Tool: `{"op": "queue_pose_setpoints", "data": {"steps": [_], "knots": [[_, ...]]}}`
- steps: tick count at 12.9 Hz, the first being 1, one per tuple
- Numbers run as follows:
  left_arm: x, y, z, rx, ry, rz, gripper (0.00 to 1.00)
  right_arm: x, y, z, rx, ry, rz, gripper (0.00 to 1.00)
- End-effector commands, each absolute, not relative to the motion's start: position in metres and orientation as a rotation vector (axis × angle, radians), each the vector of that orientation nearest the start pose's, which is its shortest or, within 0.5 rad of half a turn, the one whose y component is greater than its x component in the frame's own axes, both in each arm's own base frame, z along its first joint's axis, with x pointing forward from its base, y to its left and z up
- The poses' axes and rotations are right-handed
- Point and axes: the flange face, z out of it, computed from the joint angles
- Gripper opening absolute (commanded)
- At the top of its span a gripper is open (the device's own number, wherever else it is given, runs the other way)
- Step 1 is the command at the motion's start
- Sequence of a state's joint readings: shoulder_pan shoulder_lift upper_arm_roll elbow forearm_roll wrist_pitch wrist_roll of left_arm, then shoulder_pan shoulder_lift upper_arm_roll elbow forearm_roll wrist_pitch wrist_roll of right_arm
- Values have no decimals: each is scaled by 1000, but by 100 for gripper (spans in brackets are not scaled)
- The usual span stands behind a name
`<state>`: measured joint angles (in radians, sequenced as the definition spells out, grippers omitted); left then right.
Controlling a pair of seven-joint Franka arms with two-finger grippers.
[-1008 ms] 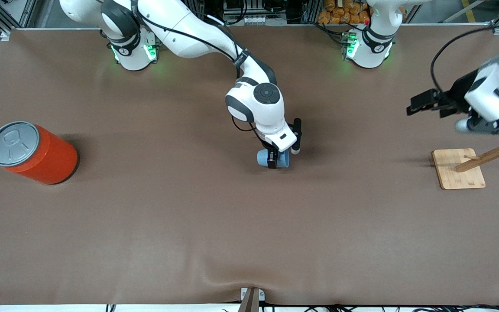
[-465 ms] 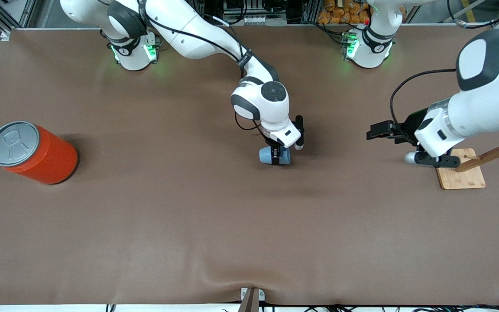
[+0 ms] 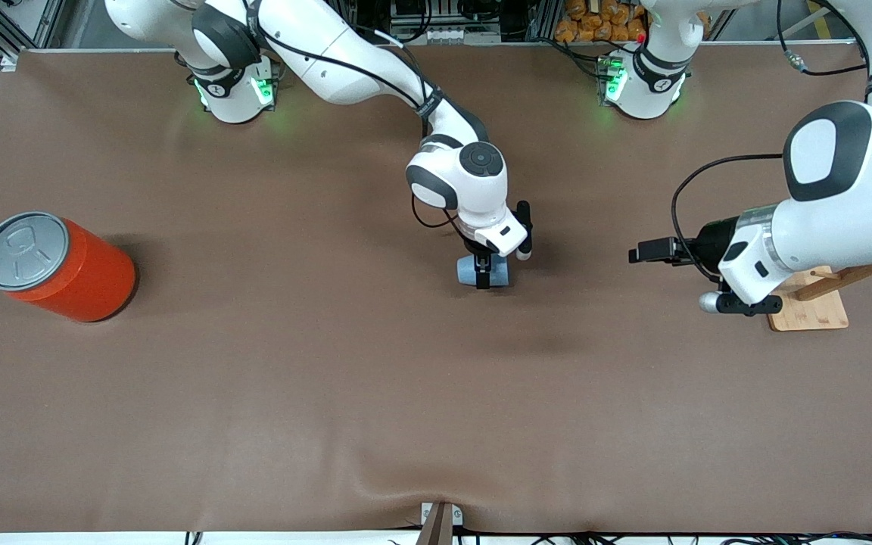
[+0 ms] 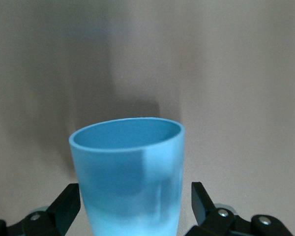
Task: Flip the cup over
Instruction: 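Hold the cup upright with the right gripper while the left gripper approaches, then grasp the cup with the left gripper while the right gripper releases and withdraws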
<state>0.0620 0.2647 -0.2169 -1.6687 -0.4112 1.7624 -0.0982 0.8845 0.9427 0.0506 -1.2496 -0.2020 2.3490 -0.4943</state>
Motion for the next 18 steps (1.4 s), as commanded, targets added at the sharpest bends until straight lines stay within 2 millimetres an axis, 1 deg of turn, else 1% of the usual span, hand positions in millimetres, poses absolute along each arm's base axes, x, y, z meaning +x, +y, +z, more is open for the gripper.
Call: {"op": "queue_pose_setpoints", "data": {"steps": [1, 2, 3, 6, 7, 8, 10, 12, 13, 14, 16, 17, 18], "knots": [[609, -107, 427, -3643, -154, 402, 100, 470, 614, 205, -2294, -2268, -317, 100], [606, -96, 410, -3679, -185, 417, 100, 470, 614, 208, -2294, -2266, -321, 100], [602, -89, 394, -3733, -202, 412, 100, 472, 613, 209, -2298, -2262, -323, 100], [590, -91, 349, -3865, -169, 391, 100, 470, 614, 221, -2293, -2264, -333, 100], [589, -91, 337, -3914, -129, 389, 100, 467, 613, 221, -2293, -2265, -321, 100], [588, -88, 320, -3964, -141, 404, 100, 466, 611, 221, -2293, -2267, -313, 100], [584, -95, 296, -4048, -60, 386, 100, 453, 608, 226, -2276, -2289, -285, 100], [583, -100, 268, -4131, -41, 377, 100, 438, 611, 236, -2260, -2302, -281, 100], [582, -104, 251, -4171, -9, 362, 100, 434, 612, 244, -2261, -2307, -263, 100], [580, -108, 235, -4219, 24, 326, 100, 431, 611, 253, -2271, -2314, -207, 100], [576, -119, 208, -4284, 75, 272, 100, 433, 608, 289, -2284, -2304, -215, 100], [575, -128, 207, -4296, 77, 256, 100, 437, 603, 303, -2297, -2292, -206, 100], [572, -141, 205, -4285, 87, 257, 100, 448, 593, 322, -2329, -2264, -203, 100]]}}
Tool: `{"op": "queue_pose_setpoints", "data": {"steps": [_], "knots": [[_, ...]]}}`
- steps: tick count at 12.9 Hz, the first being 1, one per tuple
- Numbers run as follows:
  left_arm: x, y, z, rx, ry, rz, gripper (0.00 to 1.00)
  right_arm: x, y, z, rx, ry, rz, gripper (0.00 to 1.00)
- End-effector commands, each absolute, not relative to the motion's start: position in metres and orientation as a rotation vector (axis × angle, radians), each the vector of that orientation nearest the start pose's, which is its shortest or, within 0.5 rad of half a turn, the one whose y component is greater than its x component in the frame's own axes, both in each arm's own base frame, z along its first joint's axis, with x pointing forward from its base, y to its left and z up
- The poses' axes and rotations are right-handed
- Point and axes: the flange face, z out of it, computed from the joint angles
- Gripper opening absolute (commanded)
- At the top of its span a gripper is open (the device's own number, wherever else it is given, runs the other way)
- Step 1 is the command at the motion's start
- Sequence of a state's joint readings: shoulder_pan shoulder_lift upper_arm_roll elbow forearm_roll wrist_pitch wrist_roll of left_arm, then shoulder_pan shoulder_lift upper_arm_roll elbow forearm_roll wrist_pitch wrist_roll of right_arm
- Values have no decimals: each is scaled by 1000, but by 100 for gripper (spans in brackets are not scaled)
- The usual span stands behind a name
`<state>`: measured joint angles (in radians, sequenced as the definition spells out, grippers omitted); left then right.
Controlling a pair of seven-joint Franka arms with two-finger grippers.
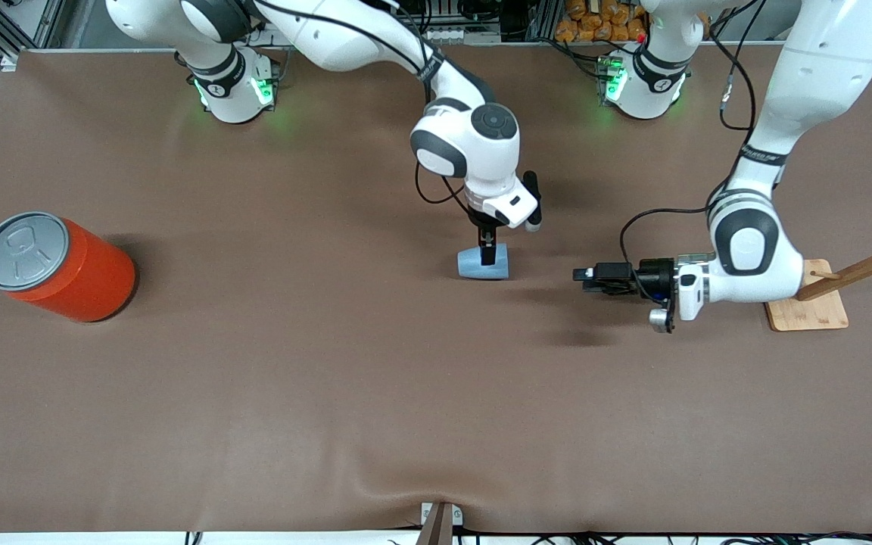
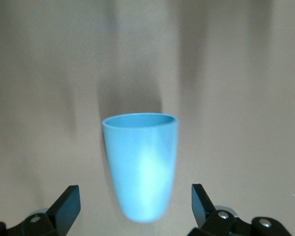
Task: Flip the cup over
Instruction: 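Grasp the cup with the left gripper while the right gripper releases and withdraws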
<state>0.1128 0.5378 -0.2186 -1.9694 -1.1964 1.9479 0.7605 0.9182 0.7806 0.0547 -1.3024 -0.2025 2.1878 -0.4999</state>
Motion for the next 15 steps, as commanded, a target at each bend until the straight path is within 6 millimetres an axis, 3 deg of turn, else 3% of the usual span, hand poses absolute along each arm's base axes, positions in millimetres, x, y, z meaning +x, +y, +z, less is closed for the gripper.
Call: {"op": "queue_pose_setpoints", "data": {"steps": [1, 3, 5, 8, 10, 12, 13, 15], "knots": [[570, -150, 204, 1985, -41, -122, 100, 463, 580, 340, -2365, -2212, -211, 100], [557, -167, 195, 1976, -17, -144, 94, 486, 556, 375, -2421, -2095, -239, 100], [542, -172, 188, 1979, 9, -167, 90, 548, 490, 412, -2540, -1897, -286, 100], [516, -181, 178, 1964, 49, -176, 86, 610, 403, 455, -2648, -1617, -336, 100], [491, -190, 180, 1972, 110, -115, 85, 646, 317, 496, -2743, -1431, -355, 100], [475, -200, 179, 1973, 122, -127, 85, 651, 247, 533, -2827, -1307, -279, 100], [468, -198, 179, 1982, 122, -129, 85, 660, 185, 539, -2858, -1152, -199, 100], [454, -193, 180, 1995, 119, -138, 83, 654, 91, 559, -2764, -810, -84, 100]]}}
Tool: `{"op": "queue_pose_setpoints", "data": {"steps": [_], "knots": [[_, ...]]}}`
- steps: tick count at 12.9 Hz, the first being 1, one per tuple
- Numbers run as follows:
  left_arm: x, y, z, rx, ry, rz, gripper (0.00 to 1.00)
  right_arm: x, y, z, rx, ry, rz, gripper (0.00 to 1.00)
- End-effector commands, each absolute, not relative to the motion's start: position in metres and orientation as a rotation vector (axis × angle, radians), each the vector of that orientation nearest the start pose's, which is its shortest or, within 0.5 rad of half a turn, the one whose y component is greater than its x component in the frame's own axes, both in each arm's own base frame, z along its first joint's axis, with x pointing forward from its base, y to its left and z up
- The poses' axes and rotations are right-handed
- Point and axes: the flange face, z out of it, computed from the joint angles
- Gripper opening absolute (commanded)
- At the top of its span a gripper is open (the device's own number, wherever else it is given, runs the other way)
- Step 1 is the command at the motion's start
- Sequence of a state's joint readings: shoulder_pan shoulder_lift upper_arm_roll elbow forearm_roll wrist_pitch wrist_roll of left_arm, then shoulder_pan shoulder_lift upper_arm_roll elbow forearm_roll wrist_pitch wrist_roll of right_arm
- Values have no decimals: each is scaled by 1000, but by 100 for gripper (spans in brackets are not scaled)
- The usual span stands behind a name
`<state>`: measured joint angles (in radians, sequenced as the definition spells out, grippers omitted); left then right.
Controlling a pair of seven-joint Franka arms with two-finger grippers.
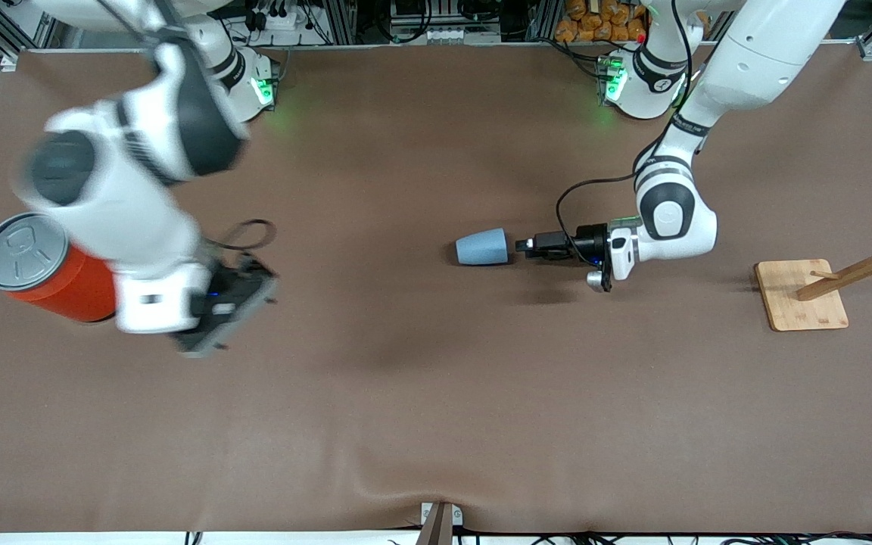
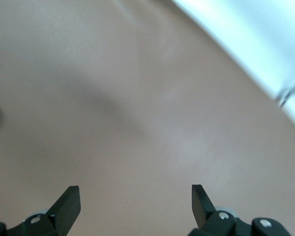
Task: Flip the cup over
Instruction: 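Grasp the cup with the left gripper while the right gripper releases and withdraws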
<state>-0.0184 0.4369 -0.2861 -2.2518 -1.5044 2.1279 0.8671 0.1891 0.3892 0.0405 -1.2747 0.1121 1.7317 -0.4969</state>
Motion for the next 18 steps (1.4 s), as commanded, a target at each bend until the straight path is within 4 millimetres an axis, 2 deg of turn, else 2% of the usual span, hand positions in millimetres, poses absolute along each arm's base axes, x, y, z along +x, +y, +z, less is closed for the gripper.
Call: {"op": "queue_pose_setpoints", "data": {"steps": [1, 2, 3, 4, 5, 6, 8, 10, 11, 13, 14, 16, 18], "knots": [[449, -191, 179, 1999, 115, -141, 82, 654, 67, 562, -2786, -728, -80, 100], [448, -192, 178, 1999, 111, -142, 78, 650, 52, 573, -2808, -696, -95, 100], [446, -193, 175, 2000, 112, -148, 78, 638, 25, 597, -2856, -595, -110, 100], [446, -194, 172, 1998, 107, -136, 77, 631, 7, 602, -2911, -323, -60, 100], [444, -198, 166, 1995, 111, -122, 76, 620, 0, 614, -2944, -76, -15, 100], [441, -204, 159, 1984, 115, -114, 75, 605, 1, 632, -2986, 72, -9, 100], [438, -214, 155, 1992, 128, -99, 75, 565, 7, 655, -3036, 224, 19, 100], [436, -218, 152, 2001, 137, -100, 72, 543, 5, 663, -3056, 235, 13, 100], [436, -221, 149, 2002, 136, -105, 71, 543, 2, 664, -3064, 234, 12, 100], [439, -225, 147, 2000, 136, -105, 68, 547, -3, 679, -3103, 252, -47, 100], [440, -227, 143, 2007, 136, -107, 66, 558, -7, 669, -3152, 248, -22, 100], [444, -234, 140, 2007, 129, -108, 60, 551, -1, 660, -3125, 235, 87, 100], [445, -244, 134, 1999, 139, -113, 55, 548, 2, 668, -3116, 228, 17, 100]]}}
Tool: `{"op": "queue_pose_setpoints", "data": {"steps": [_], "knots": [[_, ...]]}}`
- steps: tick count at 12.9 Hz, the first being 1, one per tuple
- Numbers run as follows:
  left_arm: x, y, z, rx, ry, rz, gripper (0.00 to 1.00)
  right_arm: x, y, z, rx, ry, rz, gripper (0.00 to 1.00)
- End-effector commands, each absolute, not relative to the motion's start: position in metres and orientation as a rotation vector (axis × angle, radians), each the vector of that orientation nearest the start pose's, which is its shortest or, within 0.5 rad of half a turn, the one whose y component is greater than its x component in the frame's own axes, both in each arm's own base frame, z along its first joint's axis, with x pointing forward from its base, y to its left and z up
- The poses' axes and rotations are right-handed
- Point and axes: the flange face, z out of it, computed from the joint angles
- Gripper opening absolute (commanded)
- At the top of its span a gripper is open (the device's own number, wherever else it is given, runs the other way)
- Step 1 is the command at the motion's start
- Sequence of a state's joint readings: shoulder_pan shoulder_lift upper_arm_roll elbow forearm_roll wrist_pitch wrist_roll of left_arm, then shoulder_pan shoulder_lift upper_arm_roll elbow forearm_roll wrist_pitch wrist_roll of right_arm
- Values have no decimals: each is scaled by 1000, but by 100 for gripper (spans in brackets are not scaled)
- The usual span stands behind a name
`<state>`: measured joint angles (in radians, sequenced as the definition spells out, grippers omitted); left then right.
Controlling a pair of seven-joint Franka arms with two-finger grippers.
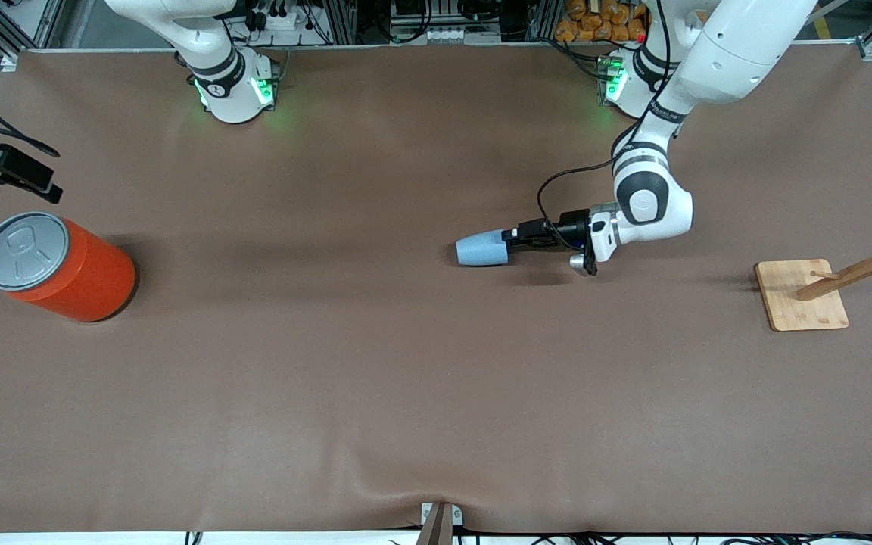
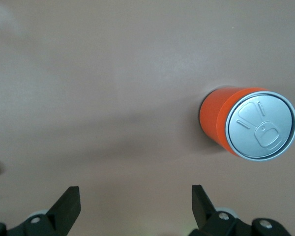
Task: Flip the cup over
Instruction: 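Carry the sideways cup with the left gripper toward the wooden stand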
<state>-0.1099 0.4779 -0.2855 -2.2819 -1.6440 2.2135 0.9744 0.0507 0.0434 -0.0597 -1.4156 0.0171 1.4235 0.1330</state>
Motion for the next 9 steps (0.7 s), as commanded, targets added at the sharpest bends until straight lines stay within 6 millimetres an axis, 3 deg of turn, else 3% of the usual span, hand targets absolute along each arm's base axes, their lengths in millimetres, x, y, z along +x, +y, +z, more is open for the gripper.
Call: {"op": "queue_pose_setpoints", "data": {"steps": [1, 3, 5, 6, 9], "knots": [[443, -250, 131, 1998, 151, -115, 53, 540, 1, 667, -3113, 229, 5, 100], [443, -260, 133, 1999, 157, -106, 44, 537, 3, 668, -3111, 219, -28, 100], [444, -262, 133, 1997, 156, -103, 17, 539, 7, 670, -3113, 188, -36, 100], [444, -262, 130, 1998, 141, -95, 0, 541, 1, 680, -3111, 202, -67, 100], [453, -260, 136, 1994, 128, -64, 0, 532, 4, 683, -3110, 222, -29, 100]]}}
